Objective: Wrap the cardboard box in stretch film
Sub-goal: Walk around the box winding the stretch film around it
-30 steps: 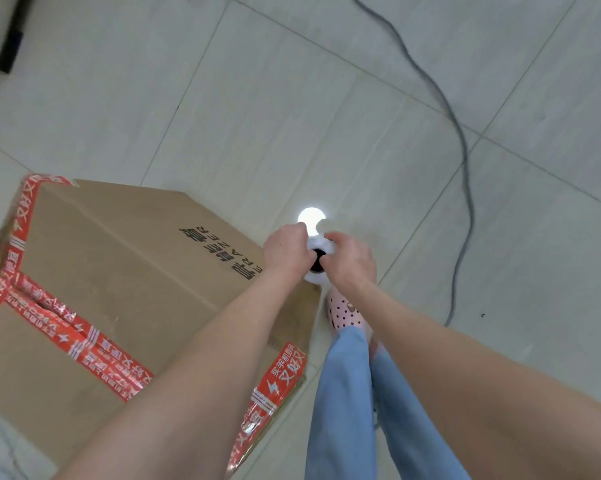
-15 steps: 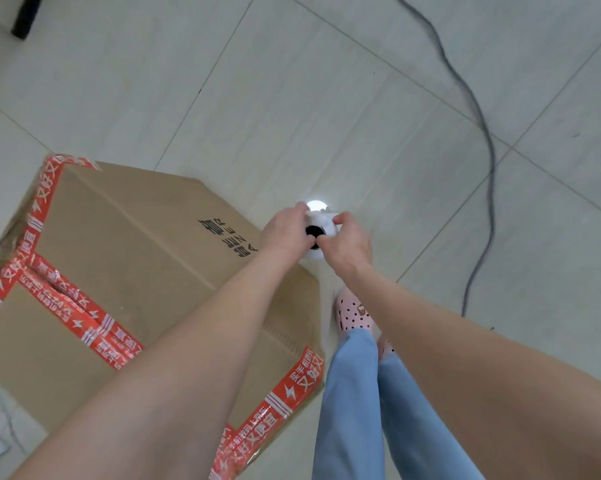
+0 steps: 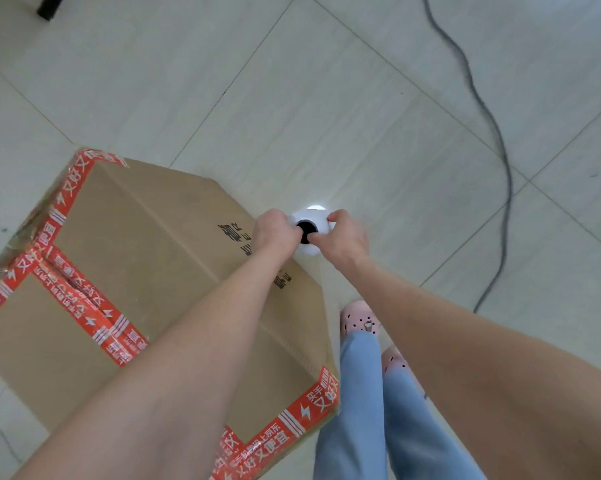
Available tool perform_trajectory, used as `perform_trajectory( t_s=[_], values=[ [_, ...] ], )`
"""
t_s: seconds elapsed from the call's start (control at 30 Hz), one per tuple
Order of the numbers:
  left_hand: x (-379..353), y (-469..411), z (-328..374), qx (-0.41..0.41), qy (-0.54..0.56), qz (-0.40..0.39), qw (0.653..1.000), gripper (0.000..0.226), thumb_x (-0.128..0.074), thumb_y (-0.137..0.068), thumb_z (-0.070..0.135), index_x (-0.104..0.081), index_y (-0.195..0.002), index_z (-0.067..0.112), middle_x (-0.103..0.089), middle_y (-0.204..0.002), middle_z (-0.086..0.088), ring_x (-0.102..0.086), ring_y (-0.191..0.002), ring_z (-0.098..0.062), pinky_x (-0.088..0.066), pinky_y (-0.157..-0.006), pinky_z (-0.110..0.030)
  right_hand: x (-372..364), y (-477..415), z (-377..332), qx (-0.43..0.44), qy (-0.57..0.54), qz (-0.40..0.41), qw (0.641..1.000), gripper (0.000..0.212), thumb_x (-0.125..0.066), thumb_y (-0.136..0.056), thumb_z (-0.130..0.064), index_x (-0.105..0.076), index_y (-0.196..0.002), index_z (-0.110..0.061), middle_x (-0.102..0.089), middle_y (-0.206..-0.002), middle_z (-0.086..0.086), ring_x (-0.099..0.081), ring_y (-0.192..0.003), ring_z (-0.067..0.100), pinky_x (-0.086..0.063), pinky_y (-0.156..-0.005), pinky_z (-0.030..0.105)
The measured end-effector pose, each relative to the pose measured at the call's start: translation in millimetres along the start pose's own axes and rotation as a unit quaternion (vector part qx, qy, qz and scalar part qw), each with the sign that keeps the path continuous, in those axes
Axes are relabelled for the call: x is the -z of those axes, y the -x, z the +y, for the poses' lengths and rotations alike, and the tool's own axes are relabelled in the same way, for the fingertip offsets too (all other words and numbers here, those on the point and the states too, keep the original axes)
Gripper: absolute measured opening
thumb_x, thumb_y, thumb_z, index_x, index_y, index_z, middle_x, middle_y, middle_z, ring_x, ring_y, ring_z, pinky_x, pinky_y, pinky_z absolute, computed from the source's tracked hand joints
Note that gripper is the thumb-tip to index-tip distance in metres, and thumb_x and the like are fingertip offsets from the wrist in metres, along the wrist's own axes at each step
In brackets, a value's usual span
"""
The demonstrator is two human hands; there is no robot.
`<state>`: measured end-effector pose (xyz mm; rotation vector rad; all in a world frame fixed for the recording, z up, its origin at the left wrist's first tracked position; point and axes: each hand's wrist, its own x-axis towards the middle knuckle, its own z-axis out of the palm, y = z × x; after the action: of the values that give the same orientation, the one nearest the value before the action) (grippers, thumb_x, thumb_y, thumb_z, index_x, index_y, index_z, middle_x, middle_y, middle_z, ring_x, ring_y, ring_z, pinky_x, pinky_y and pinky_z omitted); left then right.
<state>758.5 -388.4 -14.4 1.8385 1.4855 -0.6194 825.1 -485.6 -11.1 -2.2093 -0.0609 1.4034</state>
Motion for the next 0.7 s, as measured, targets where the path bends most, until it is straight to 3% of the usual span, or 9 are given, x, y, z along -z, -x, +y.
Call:
perform_trajectory(
  t_s=[0.1,0.27,0.43,0.53,0.6,0.7],
  values=[
    [14,-9,-11,0.036,0.025,0.014,0.999,0.016,-0.055,-0.079,0.011,-0.051,-0.064,0.011,-0.070,-0.081,-0.017,-0.070,-0.074,-0.032,-0.056,-0.066,-0.036,-12,-3,-13,0.001,-0.004,-0.028,1.000,0.050,-0.063,-0.088,-0.025,-0.044,-0.133,-0.016,-0.058,-0.120,0.009,-0.058,-0.104,0.025,-0.041,-0.075,0.027],
    [39,-21,-23,0.074,-0.007,0.002,0.997,0.009,-0.056,-0.084,0.010,-0.062,-0.090,0.007,-0.065,-0.091,-0.010,-0.063,-0.081,-0.028,-0.052,-0.069,-0.030,-35,-7,-38,0.007,-0.006,-0.069,0.998,0.051,-0.062,-0.088,-0.026,-0.042,-0.134,-0.014,-0.058,-0.117,0.011,-0.061,-0.101,0.027,-0.045,-0.075,0.029],
    [43,-24,-24,-0.041,-0.117,-0.013,0.992,0.046,-0.054,-0.087,0.009,-0.055,-0.130,0.022,-0.060,-0.123,-0.008,-0.057,-0.112,-0.030,-0.050,-0.089,-0.036,-47,-14,-46,-0.009,0.020,-0.060,0.998,0.043,-0.059,-0.086,-0.020,-0.045,-0.126,-0.015,-0.058,-0.110,0.009,-0.060,-0.093,0.028,-0.048,-0.070,0.032],
    [46,-27,-18,-0.044,-0.137,-0.012,0.990,0.034,-0.053,-0.084,0.006,-0.062,-0.107,0.029,-0.061,-0.103,-0.006,-0.058,-0.092,-0.030,-0.048,-0.074,-0.031,-45,-20,-54,0.008,0.073,-0.053,0.996,0.037,-0.058,-0.083,-0.020,-0.048,-0.119,-0.018,-0.057,-0.095,0.004,-0.061,-0.089,0.028,-0.050,-0.070,0.034],
    [50,-31,-13,-0.023,-0.140,0.002,0.990,0.023,-0.051,-0.082,0.004,-0.060,-0.091,0.024,-0.059,-0.091,-0.005,-0.055,-0.081,-0.029,-0.043,-0.065,-0.029,-42,-25,-63,0.029,0.116,-0.057,0.991,0.035,-0.057,-0.083,-0.020,-0.050,-0.116,-0.021,-0.059,-0.090,0.004,-0.062,-0.087,0.027,-0.050,-0.068,0.033],
    [54,-40,-10,0.024,-0.090,0.019,0.995,0.021,-0.051,-0.082,0.008,-0.067,-0.094,0.014,-0.061,-0.088,-0.006,-0.062,-0.086,-0.030,-0.044,-0.062,-0.028,-35,-35,-78,0.079,0.186,-0.046,0.978,0.037,-0.056,-0.082,-0.022,-0.054,-0.119,-0.024,-0.064,-0.093,0.004,-0.061,-0.085,0.026,-0.047,-0.068,0.031]
  ],
)
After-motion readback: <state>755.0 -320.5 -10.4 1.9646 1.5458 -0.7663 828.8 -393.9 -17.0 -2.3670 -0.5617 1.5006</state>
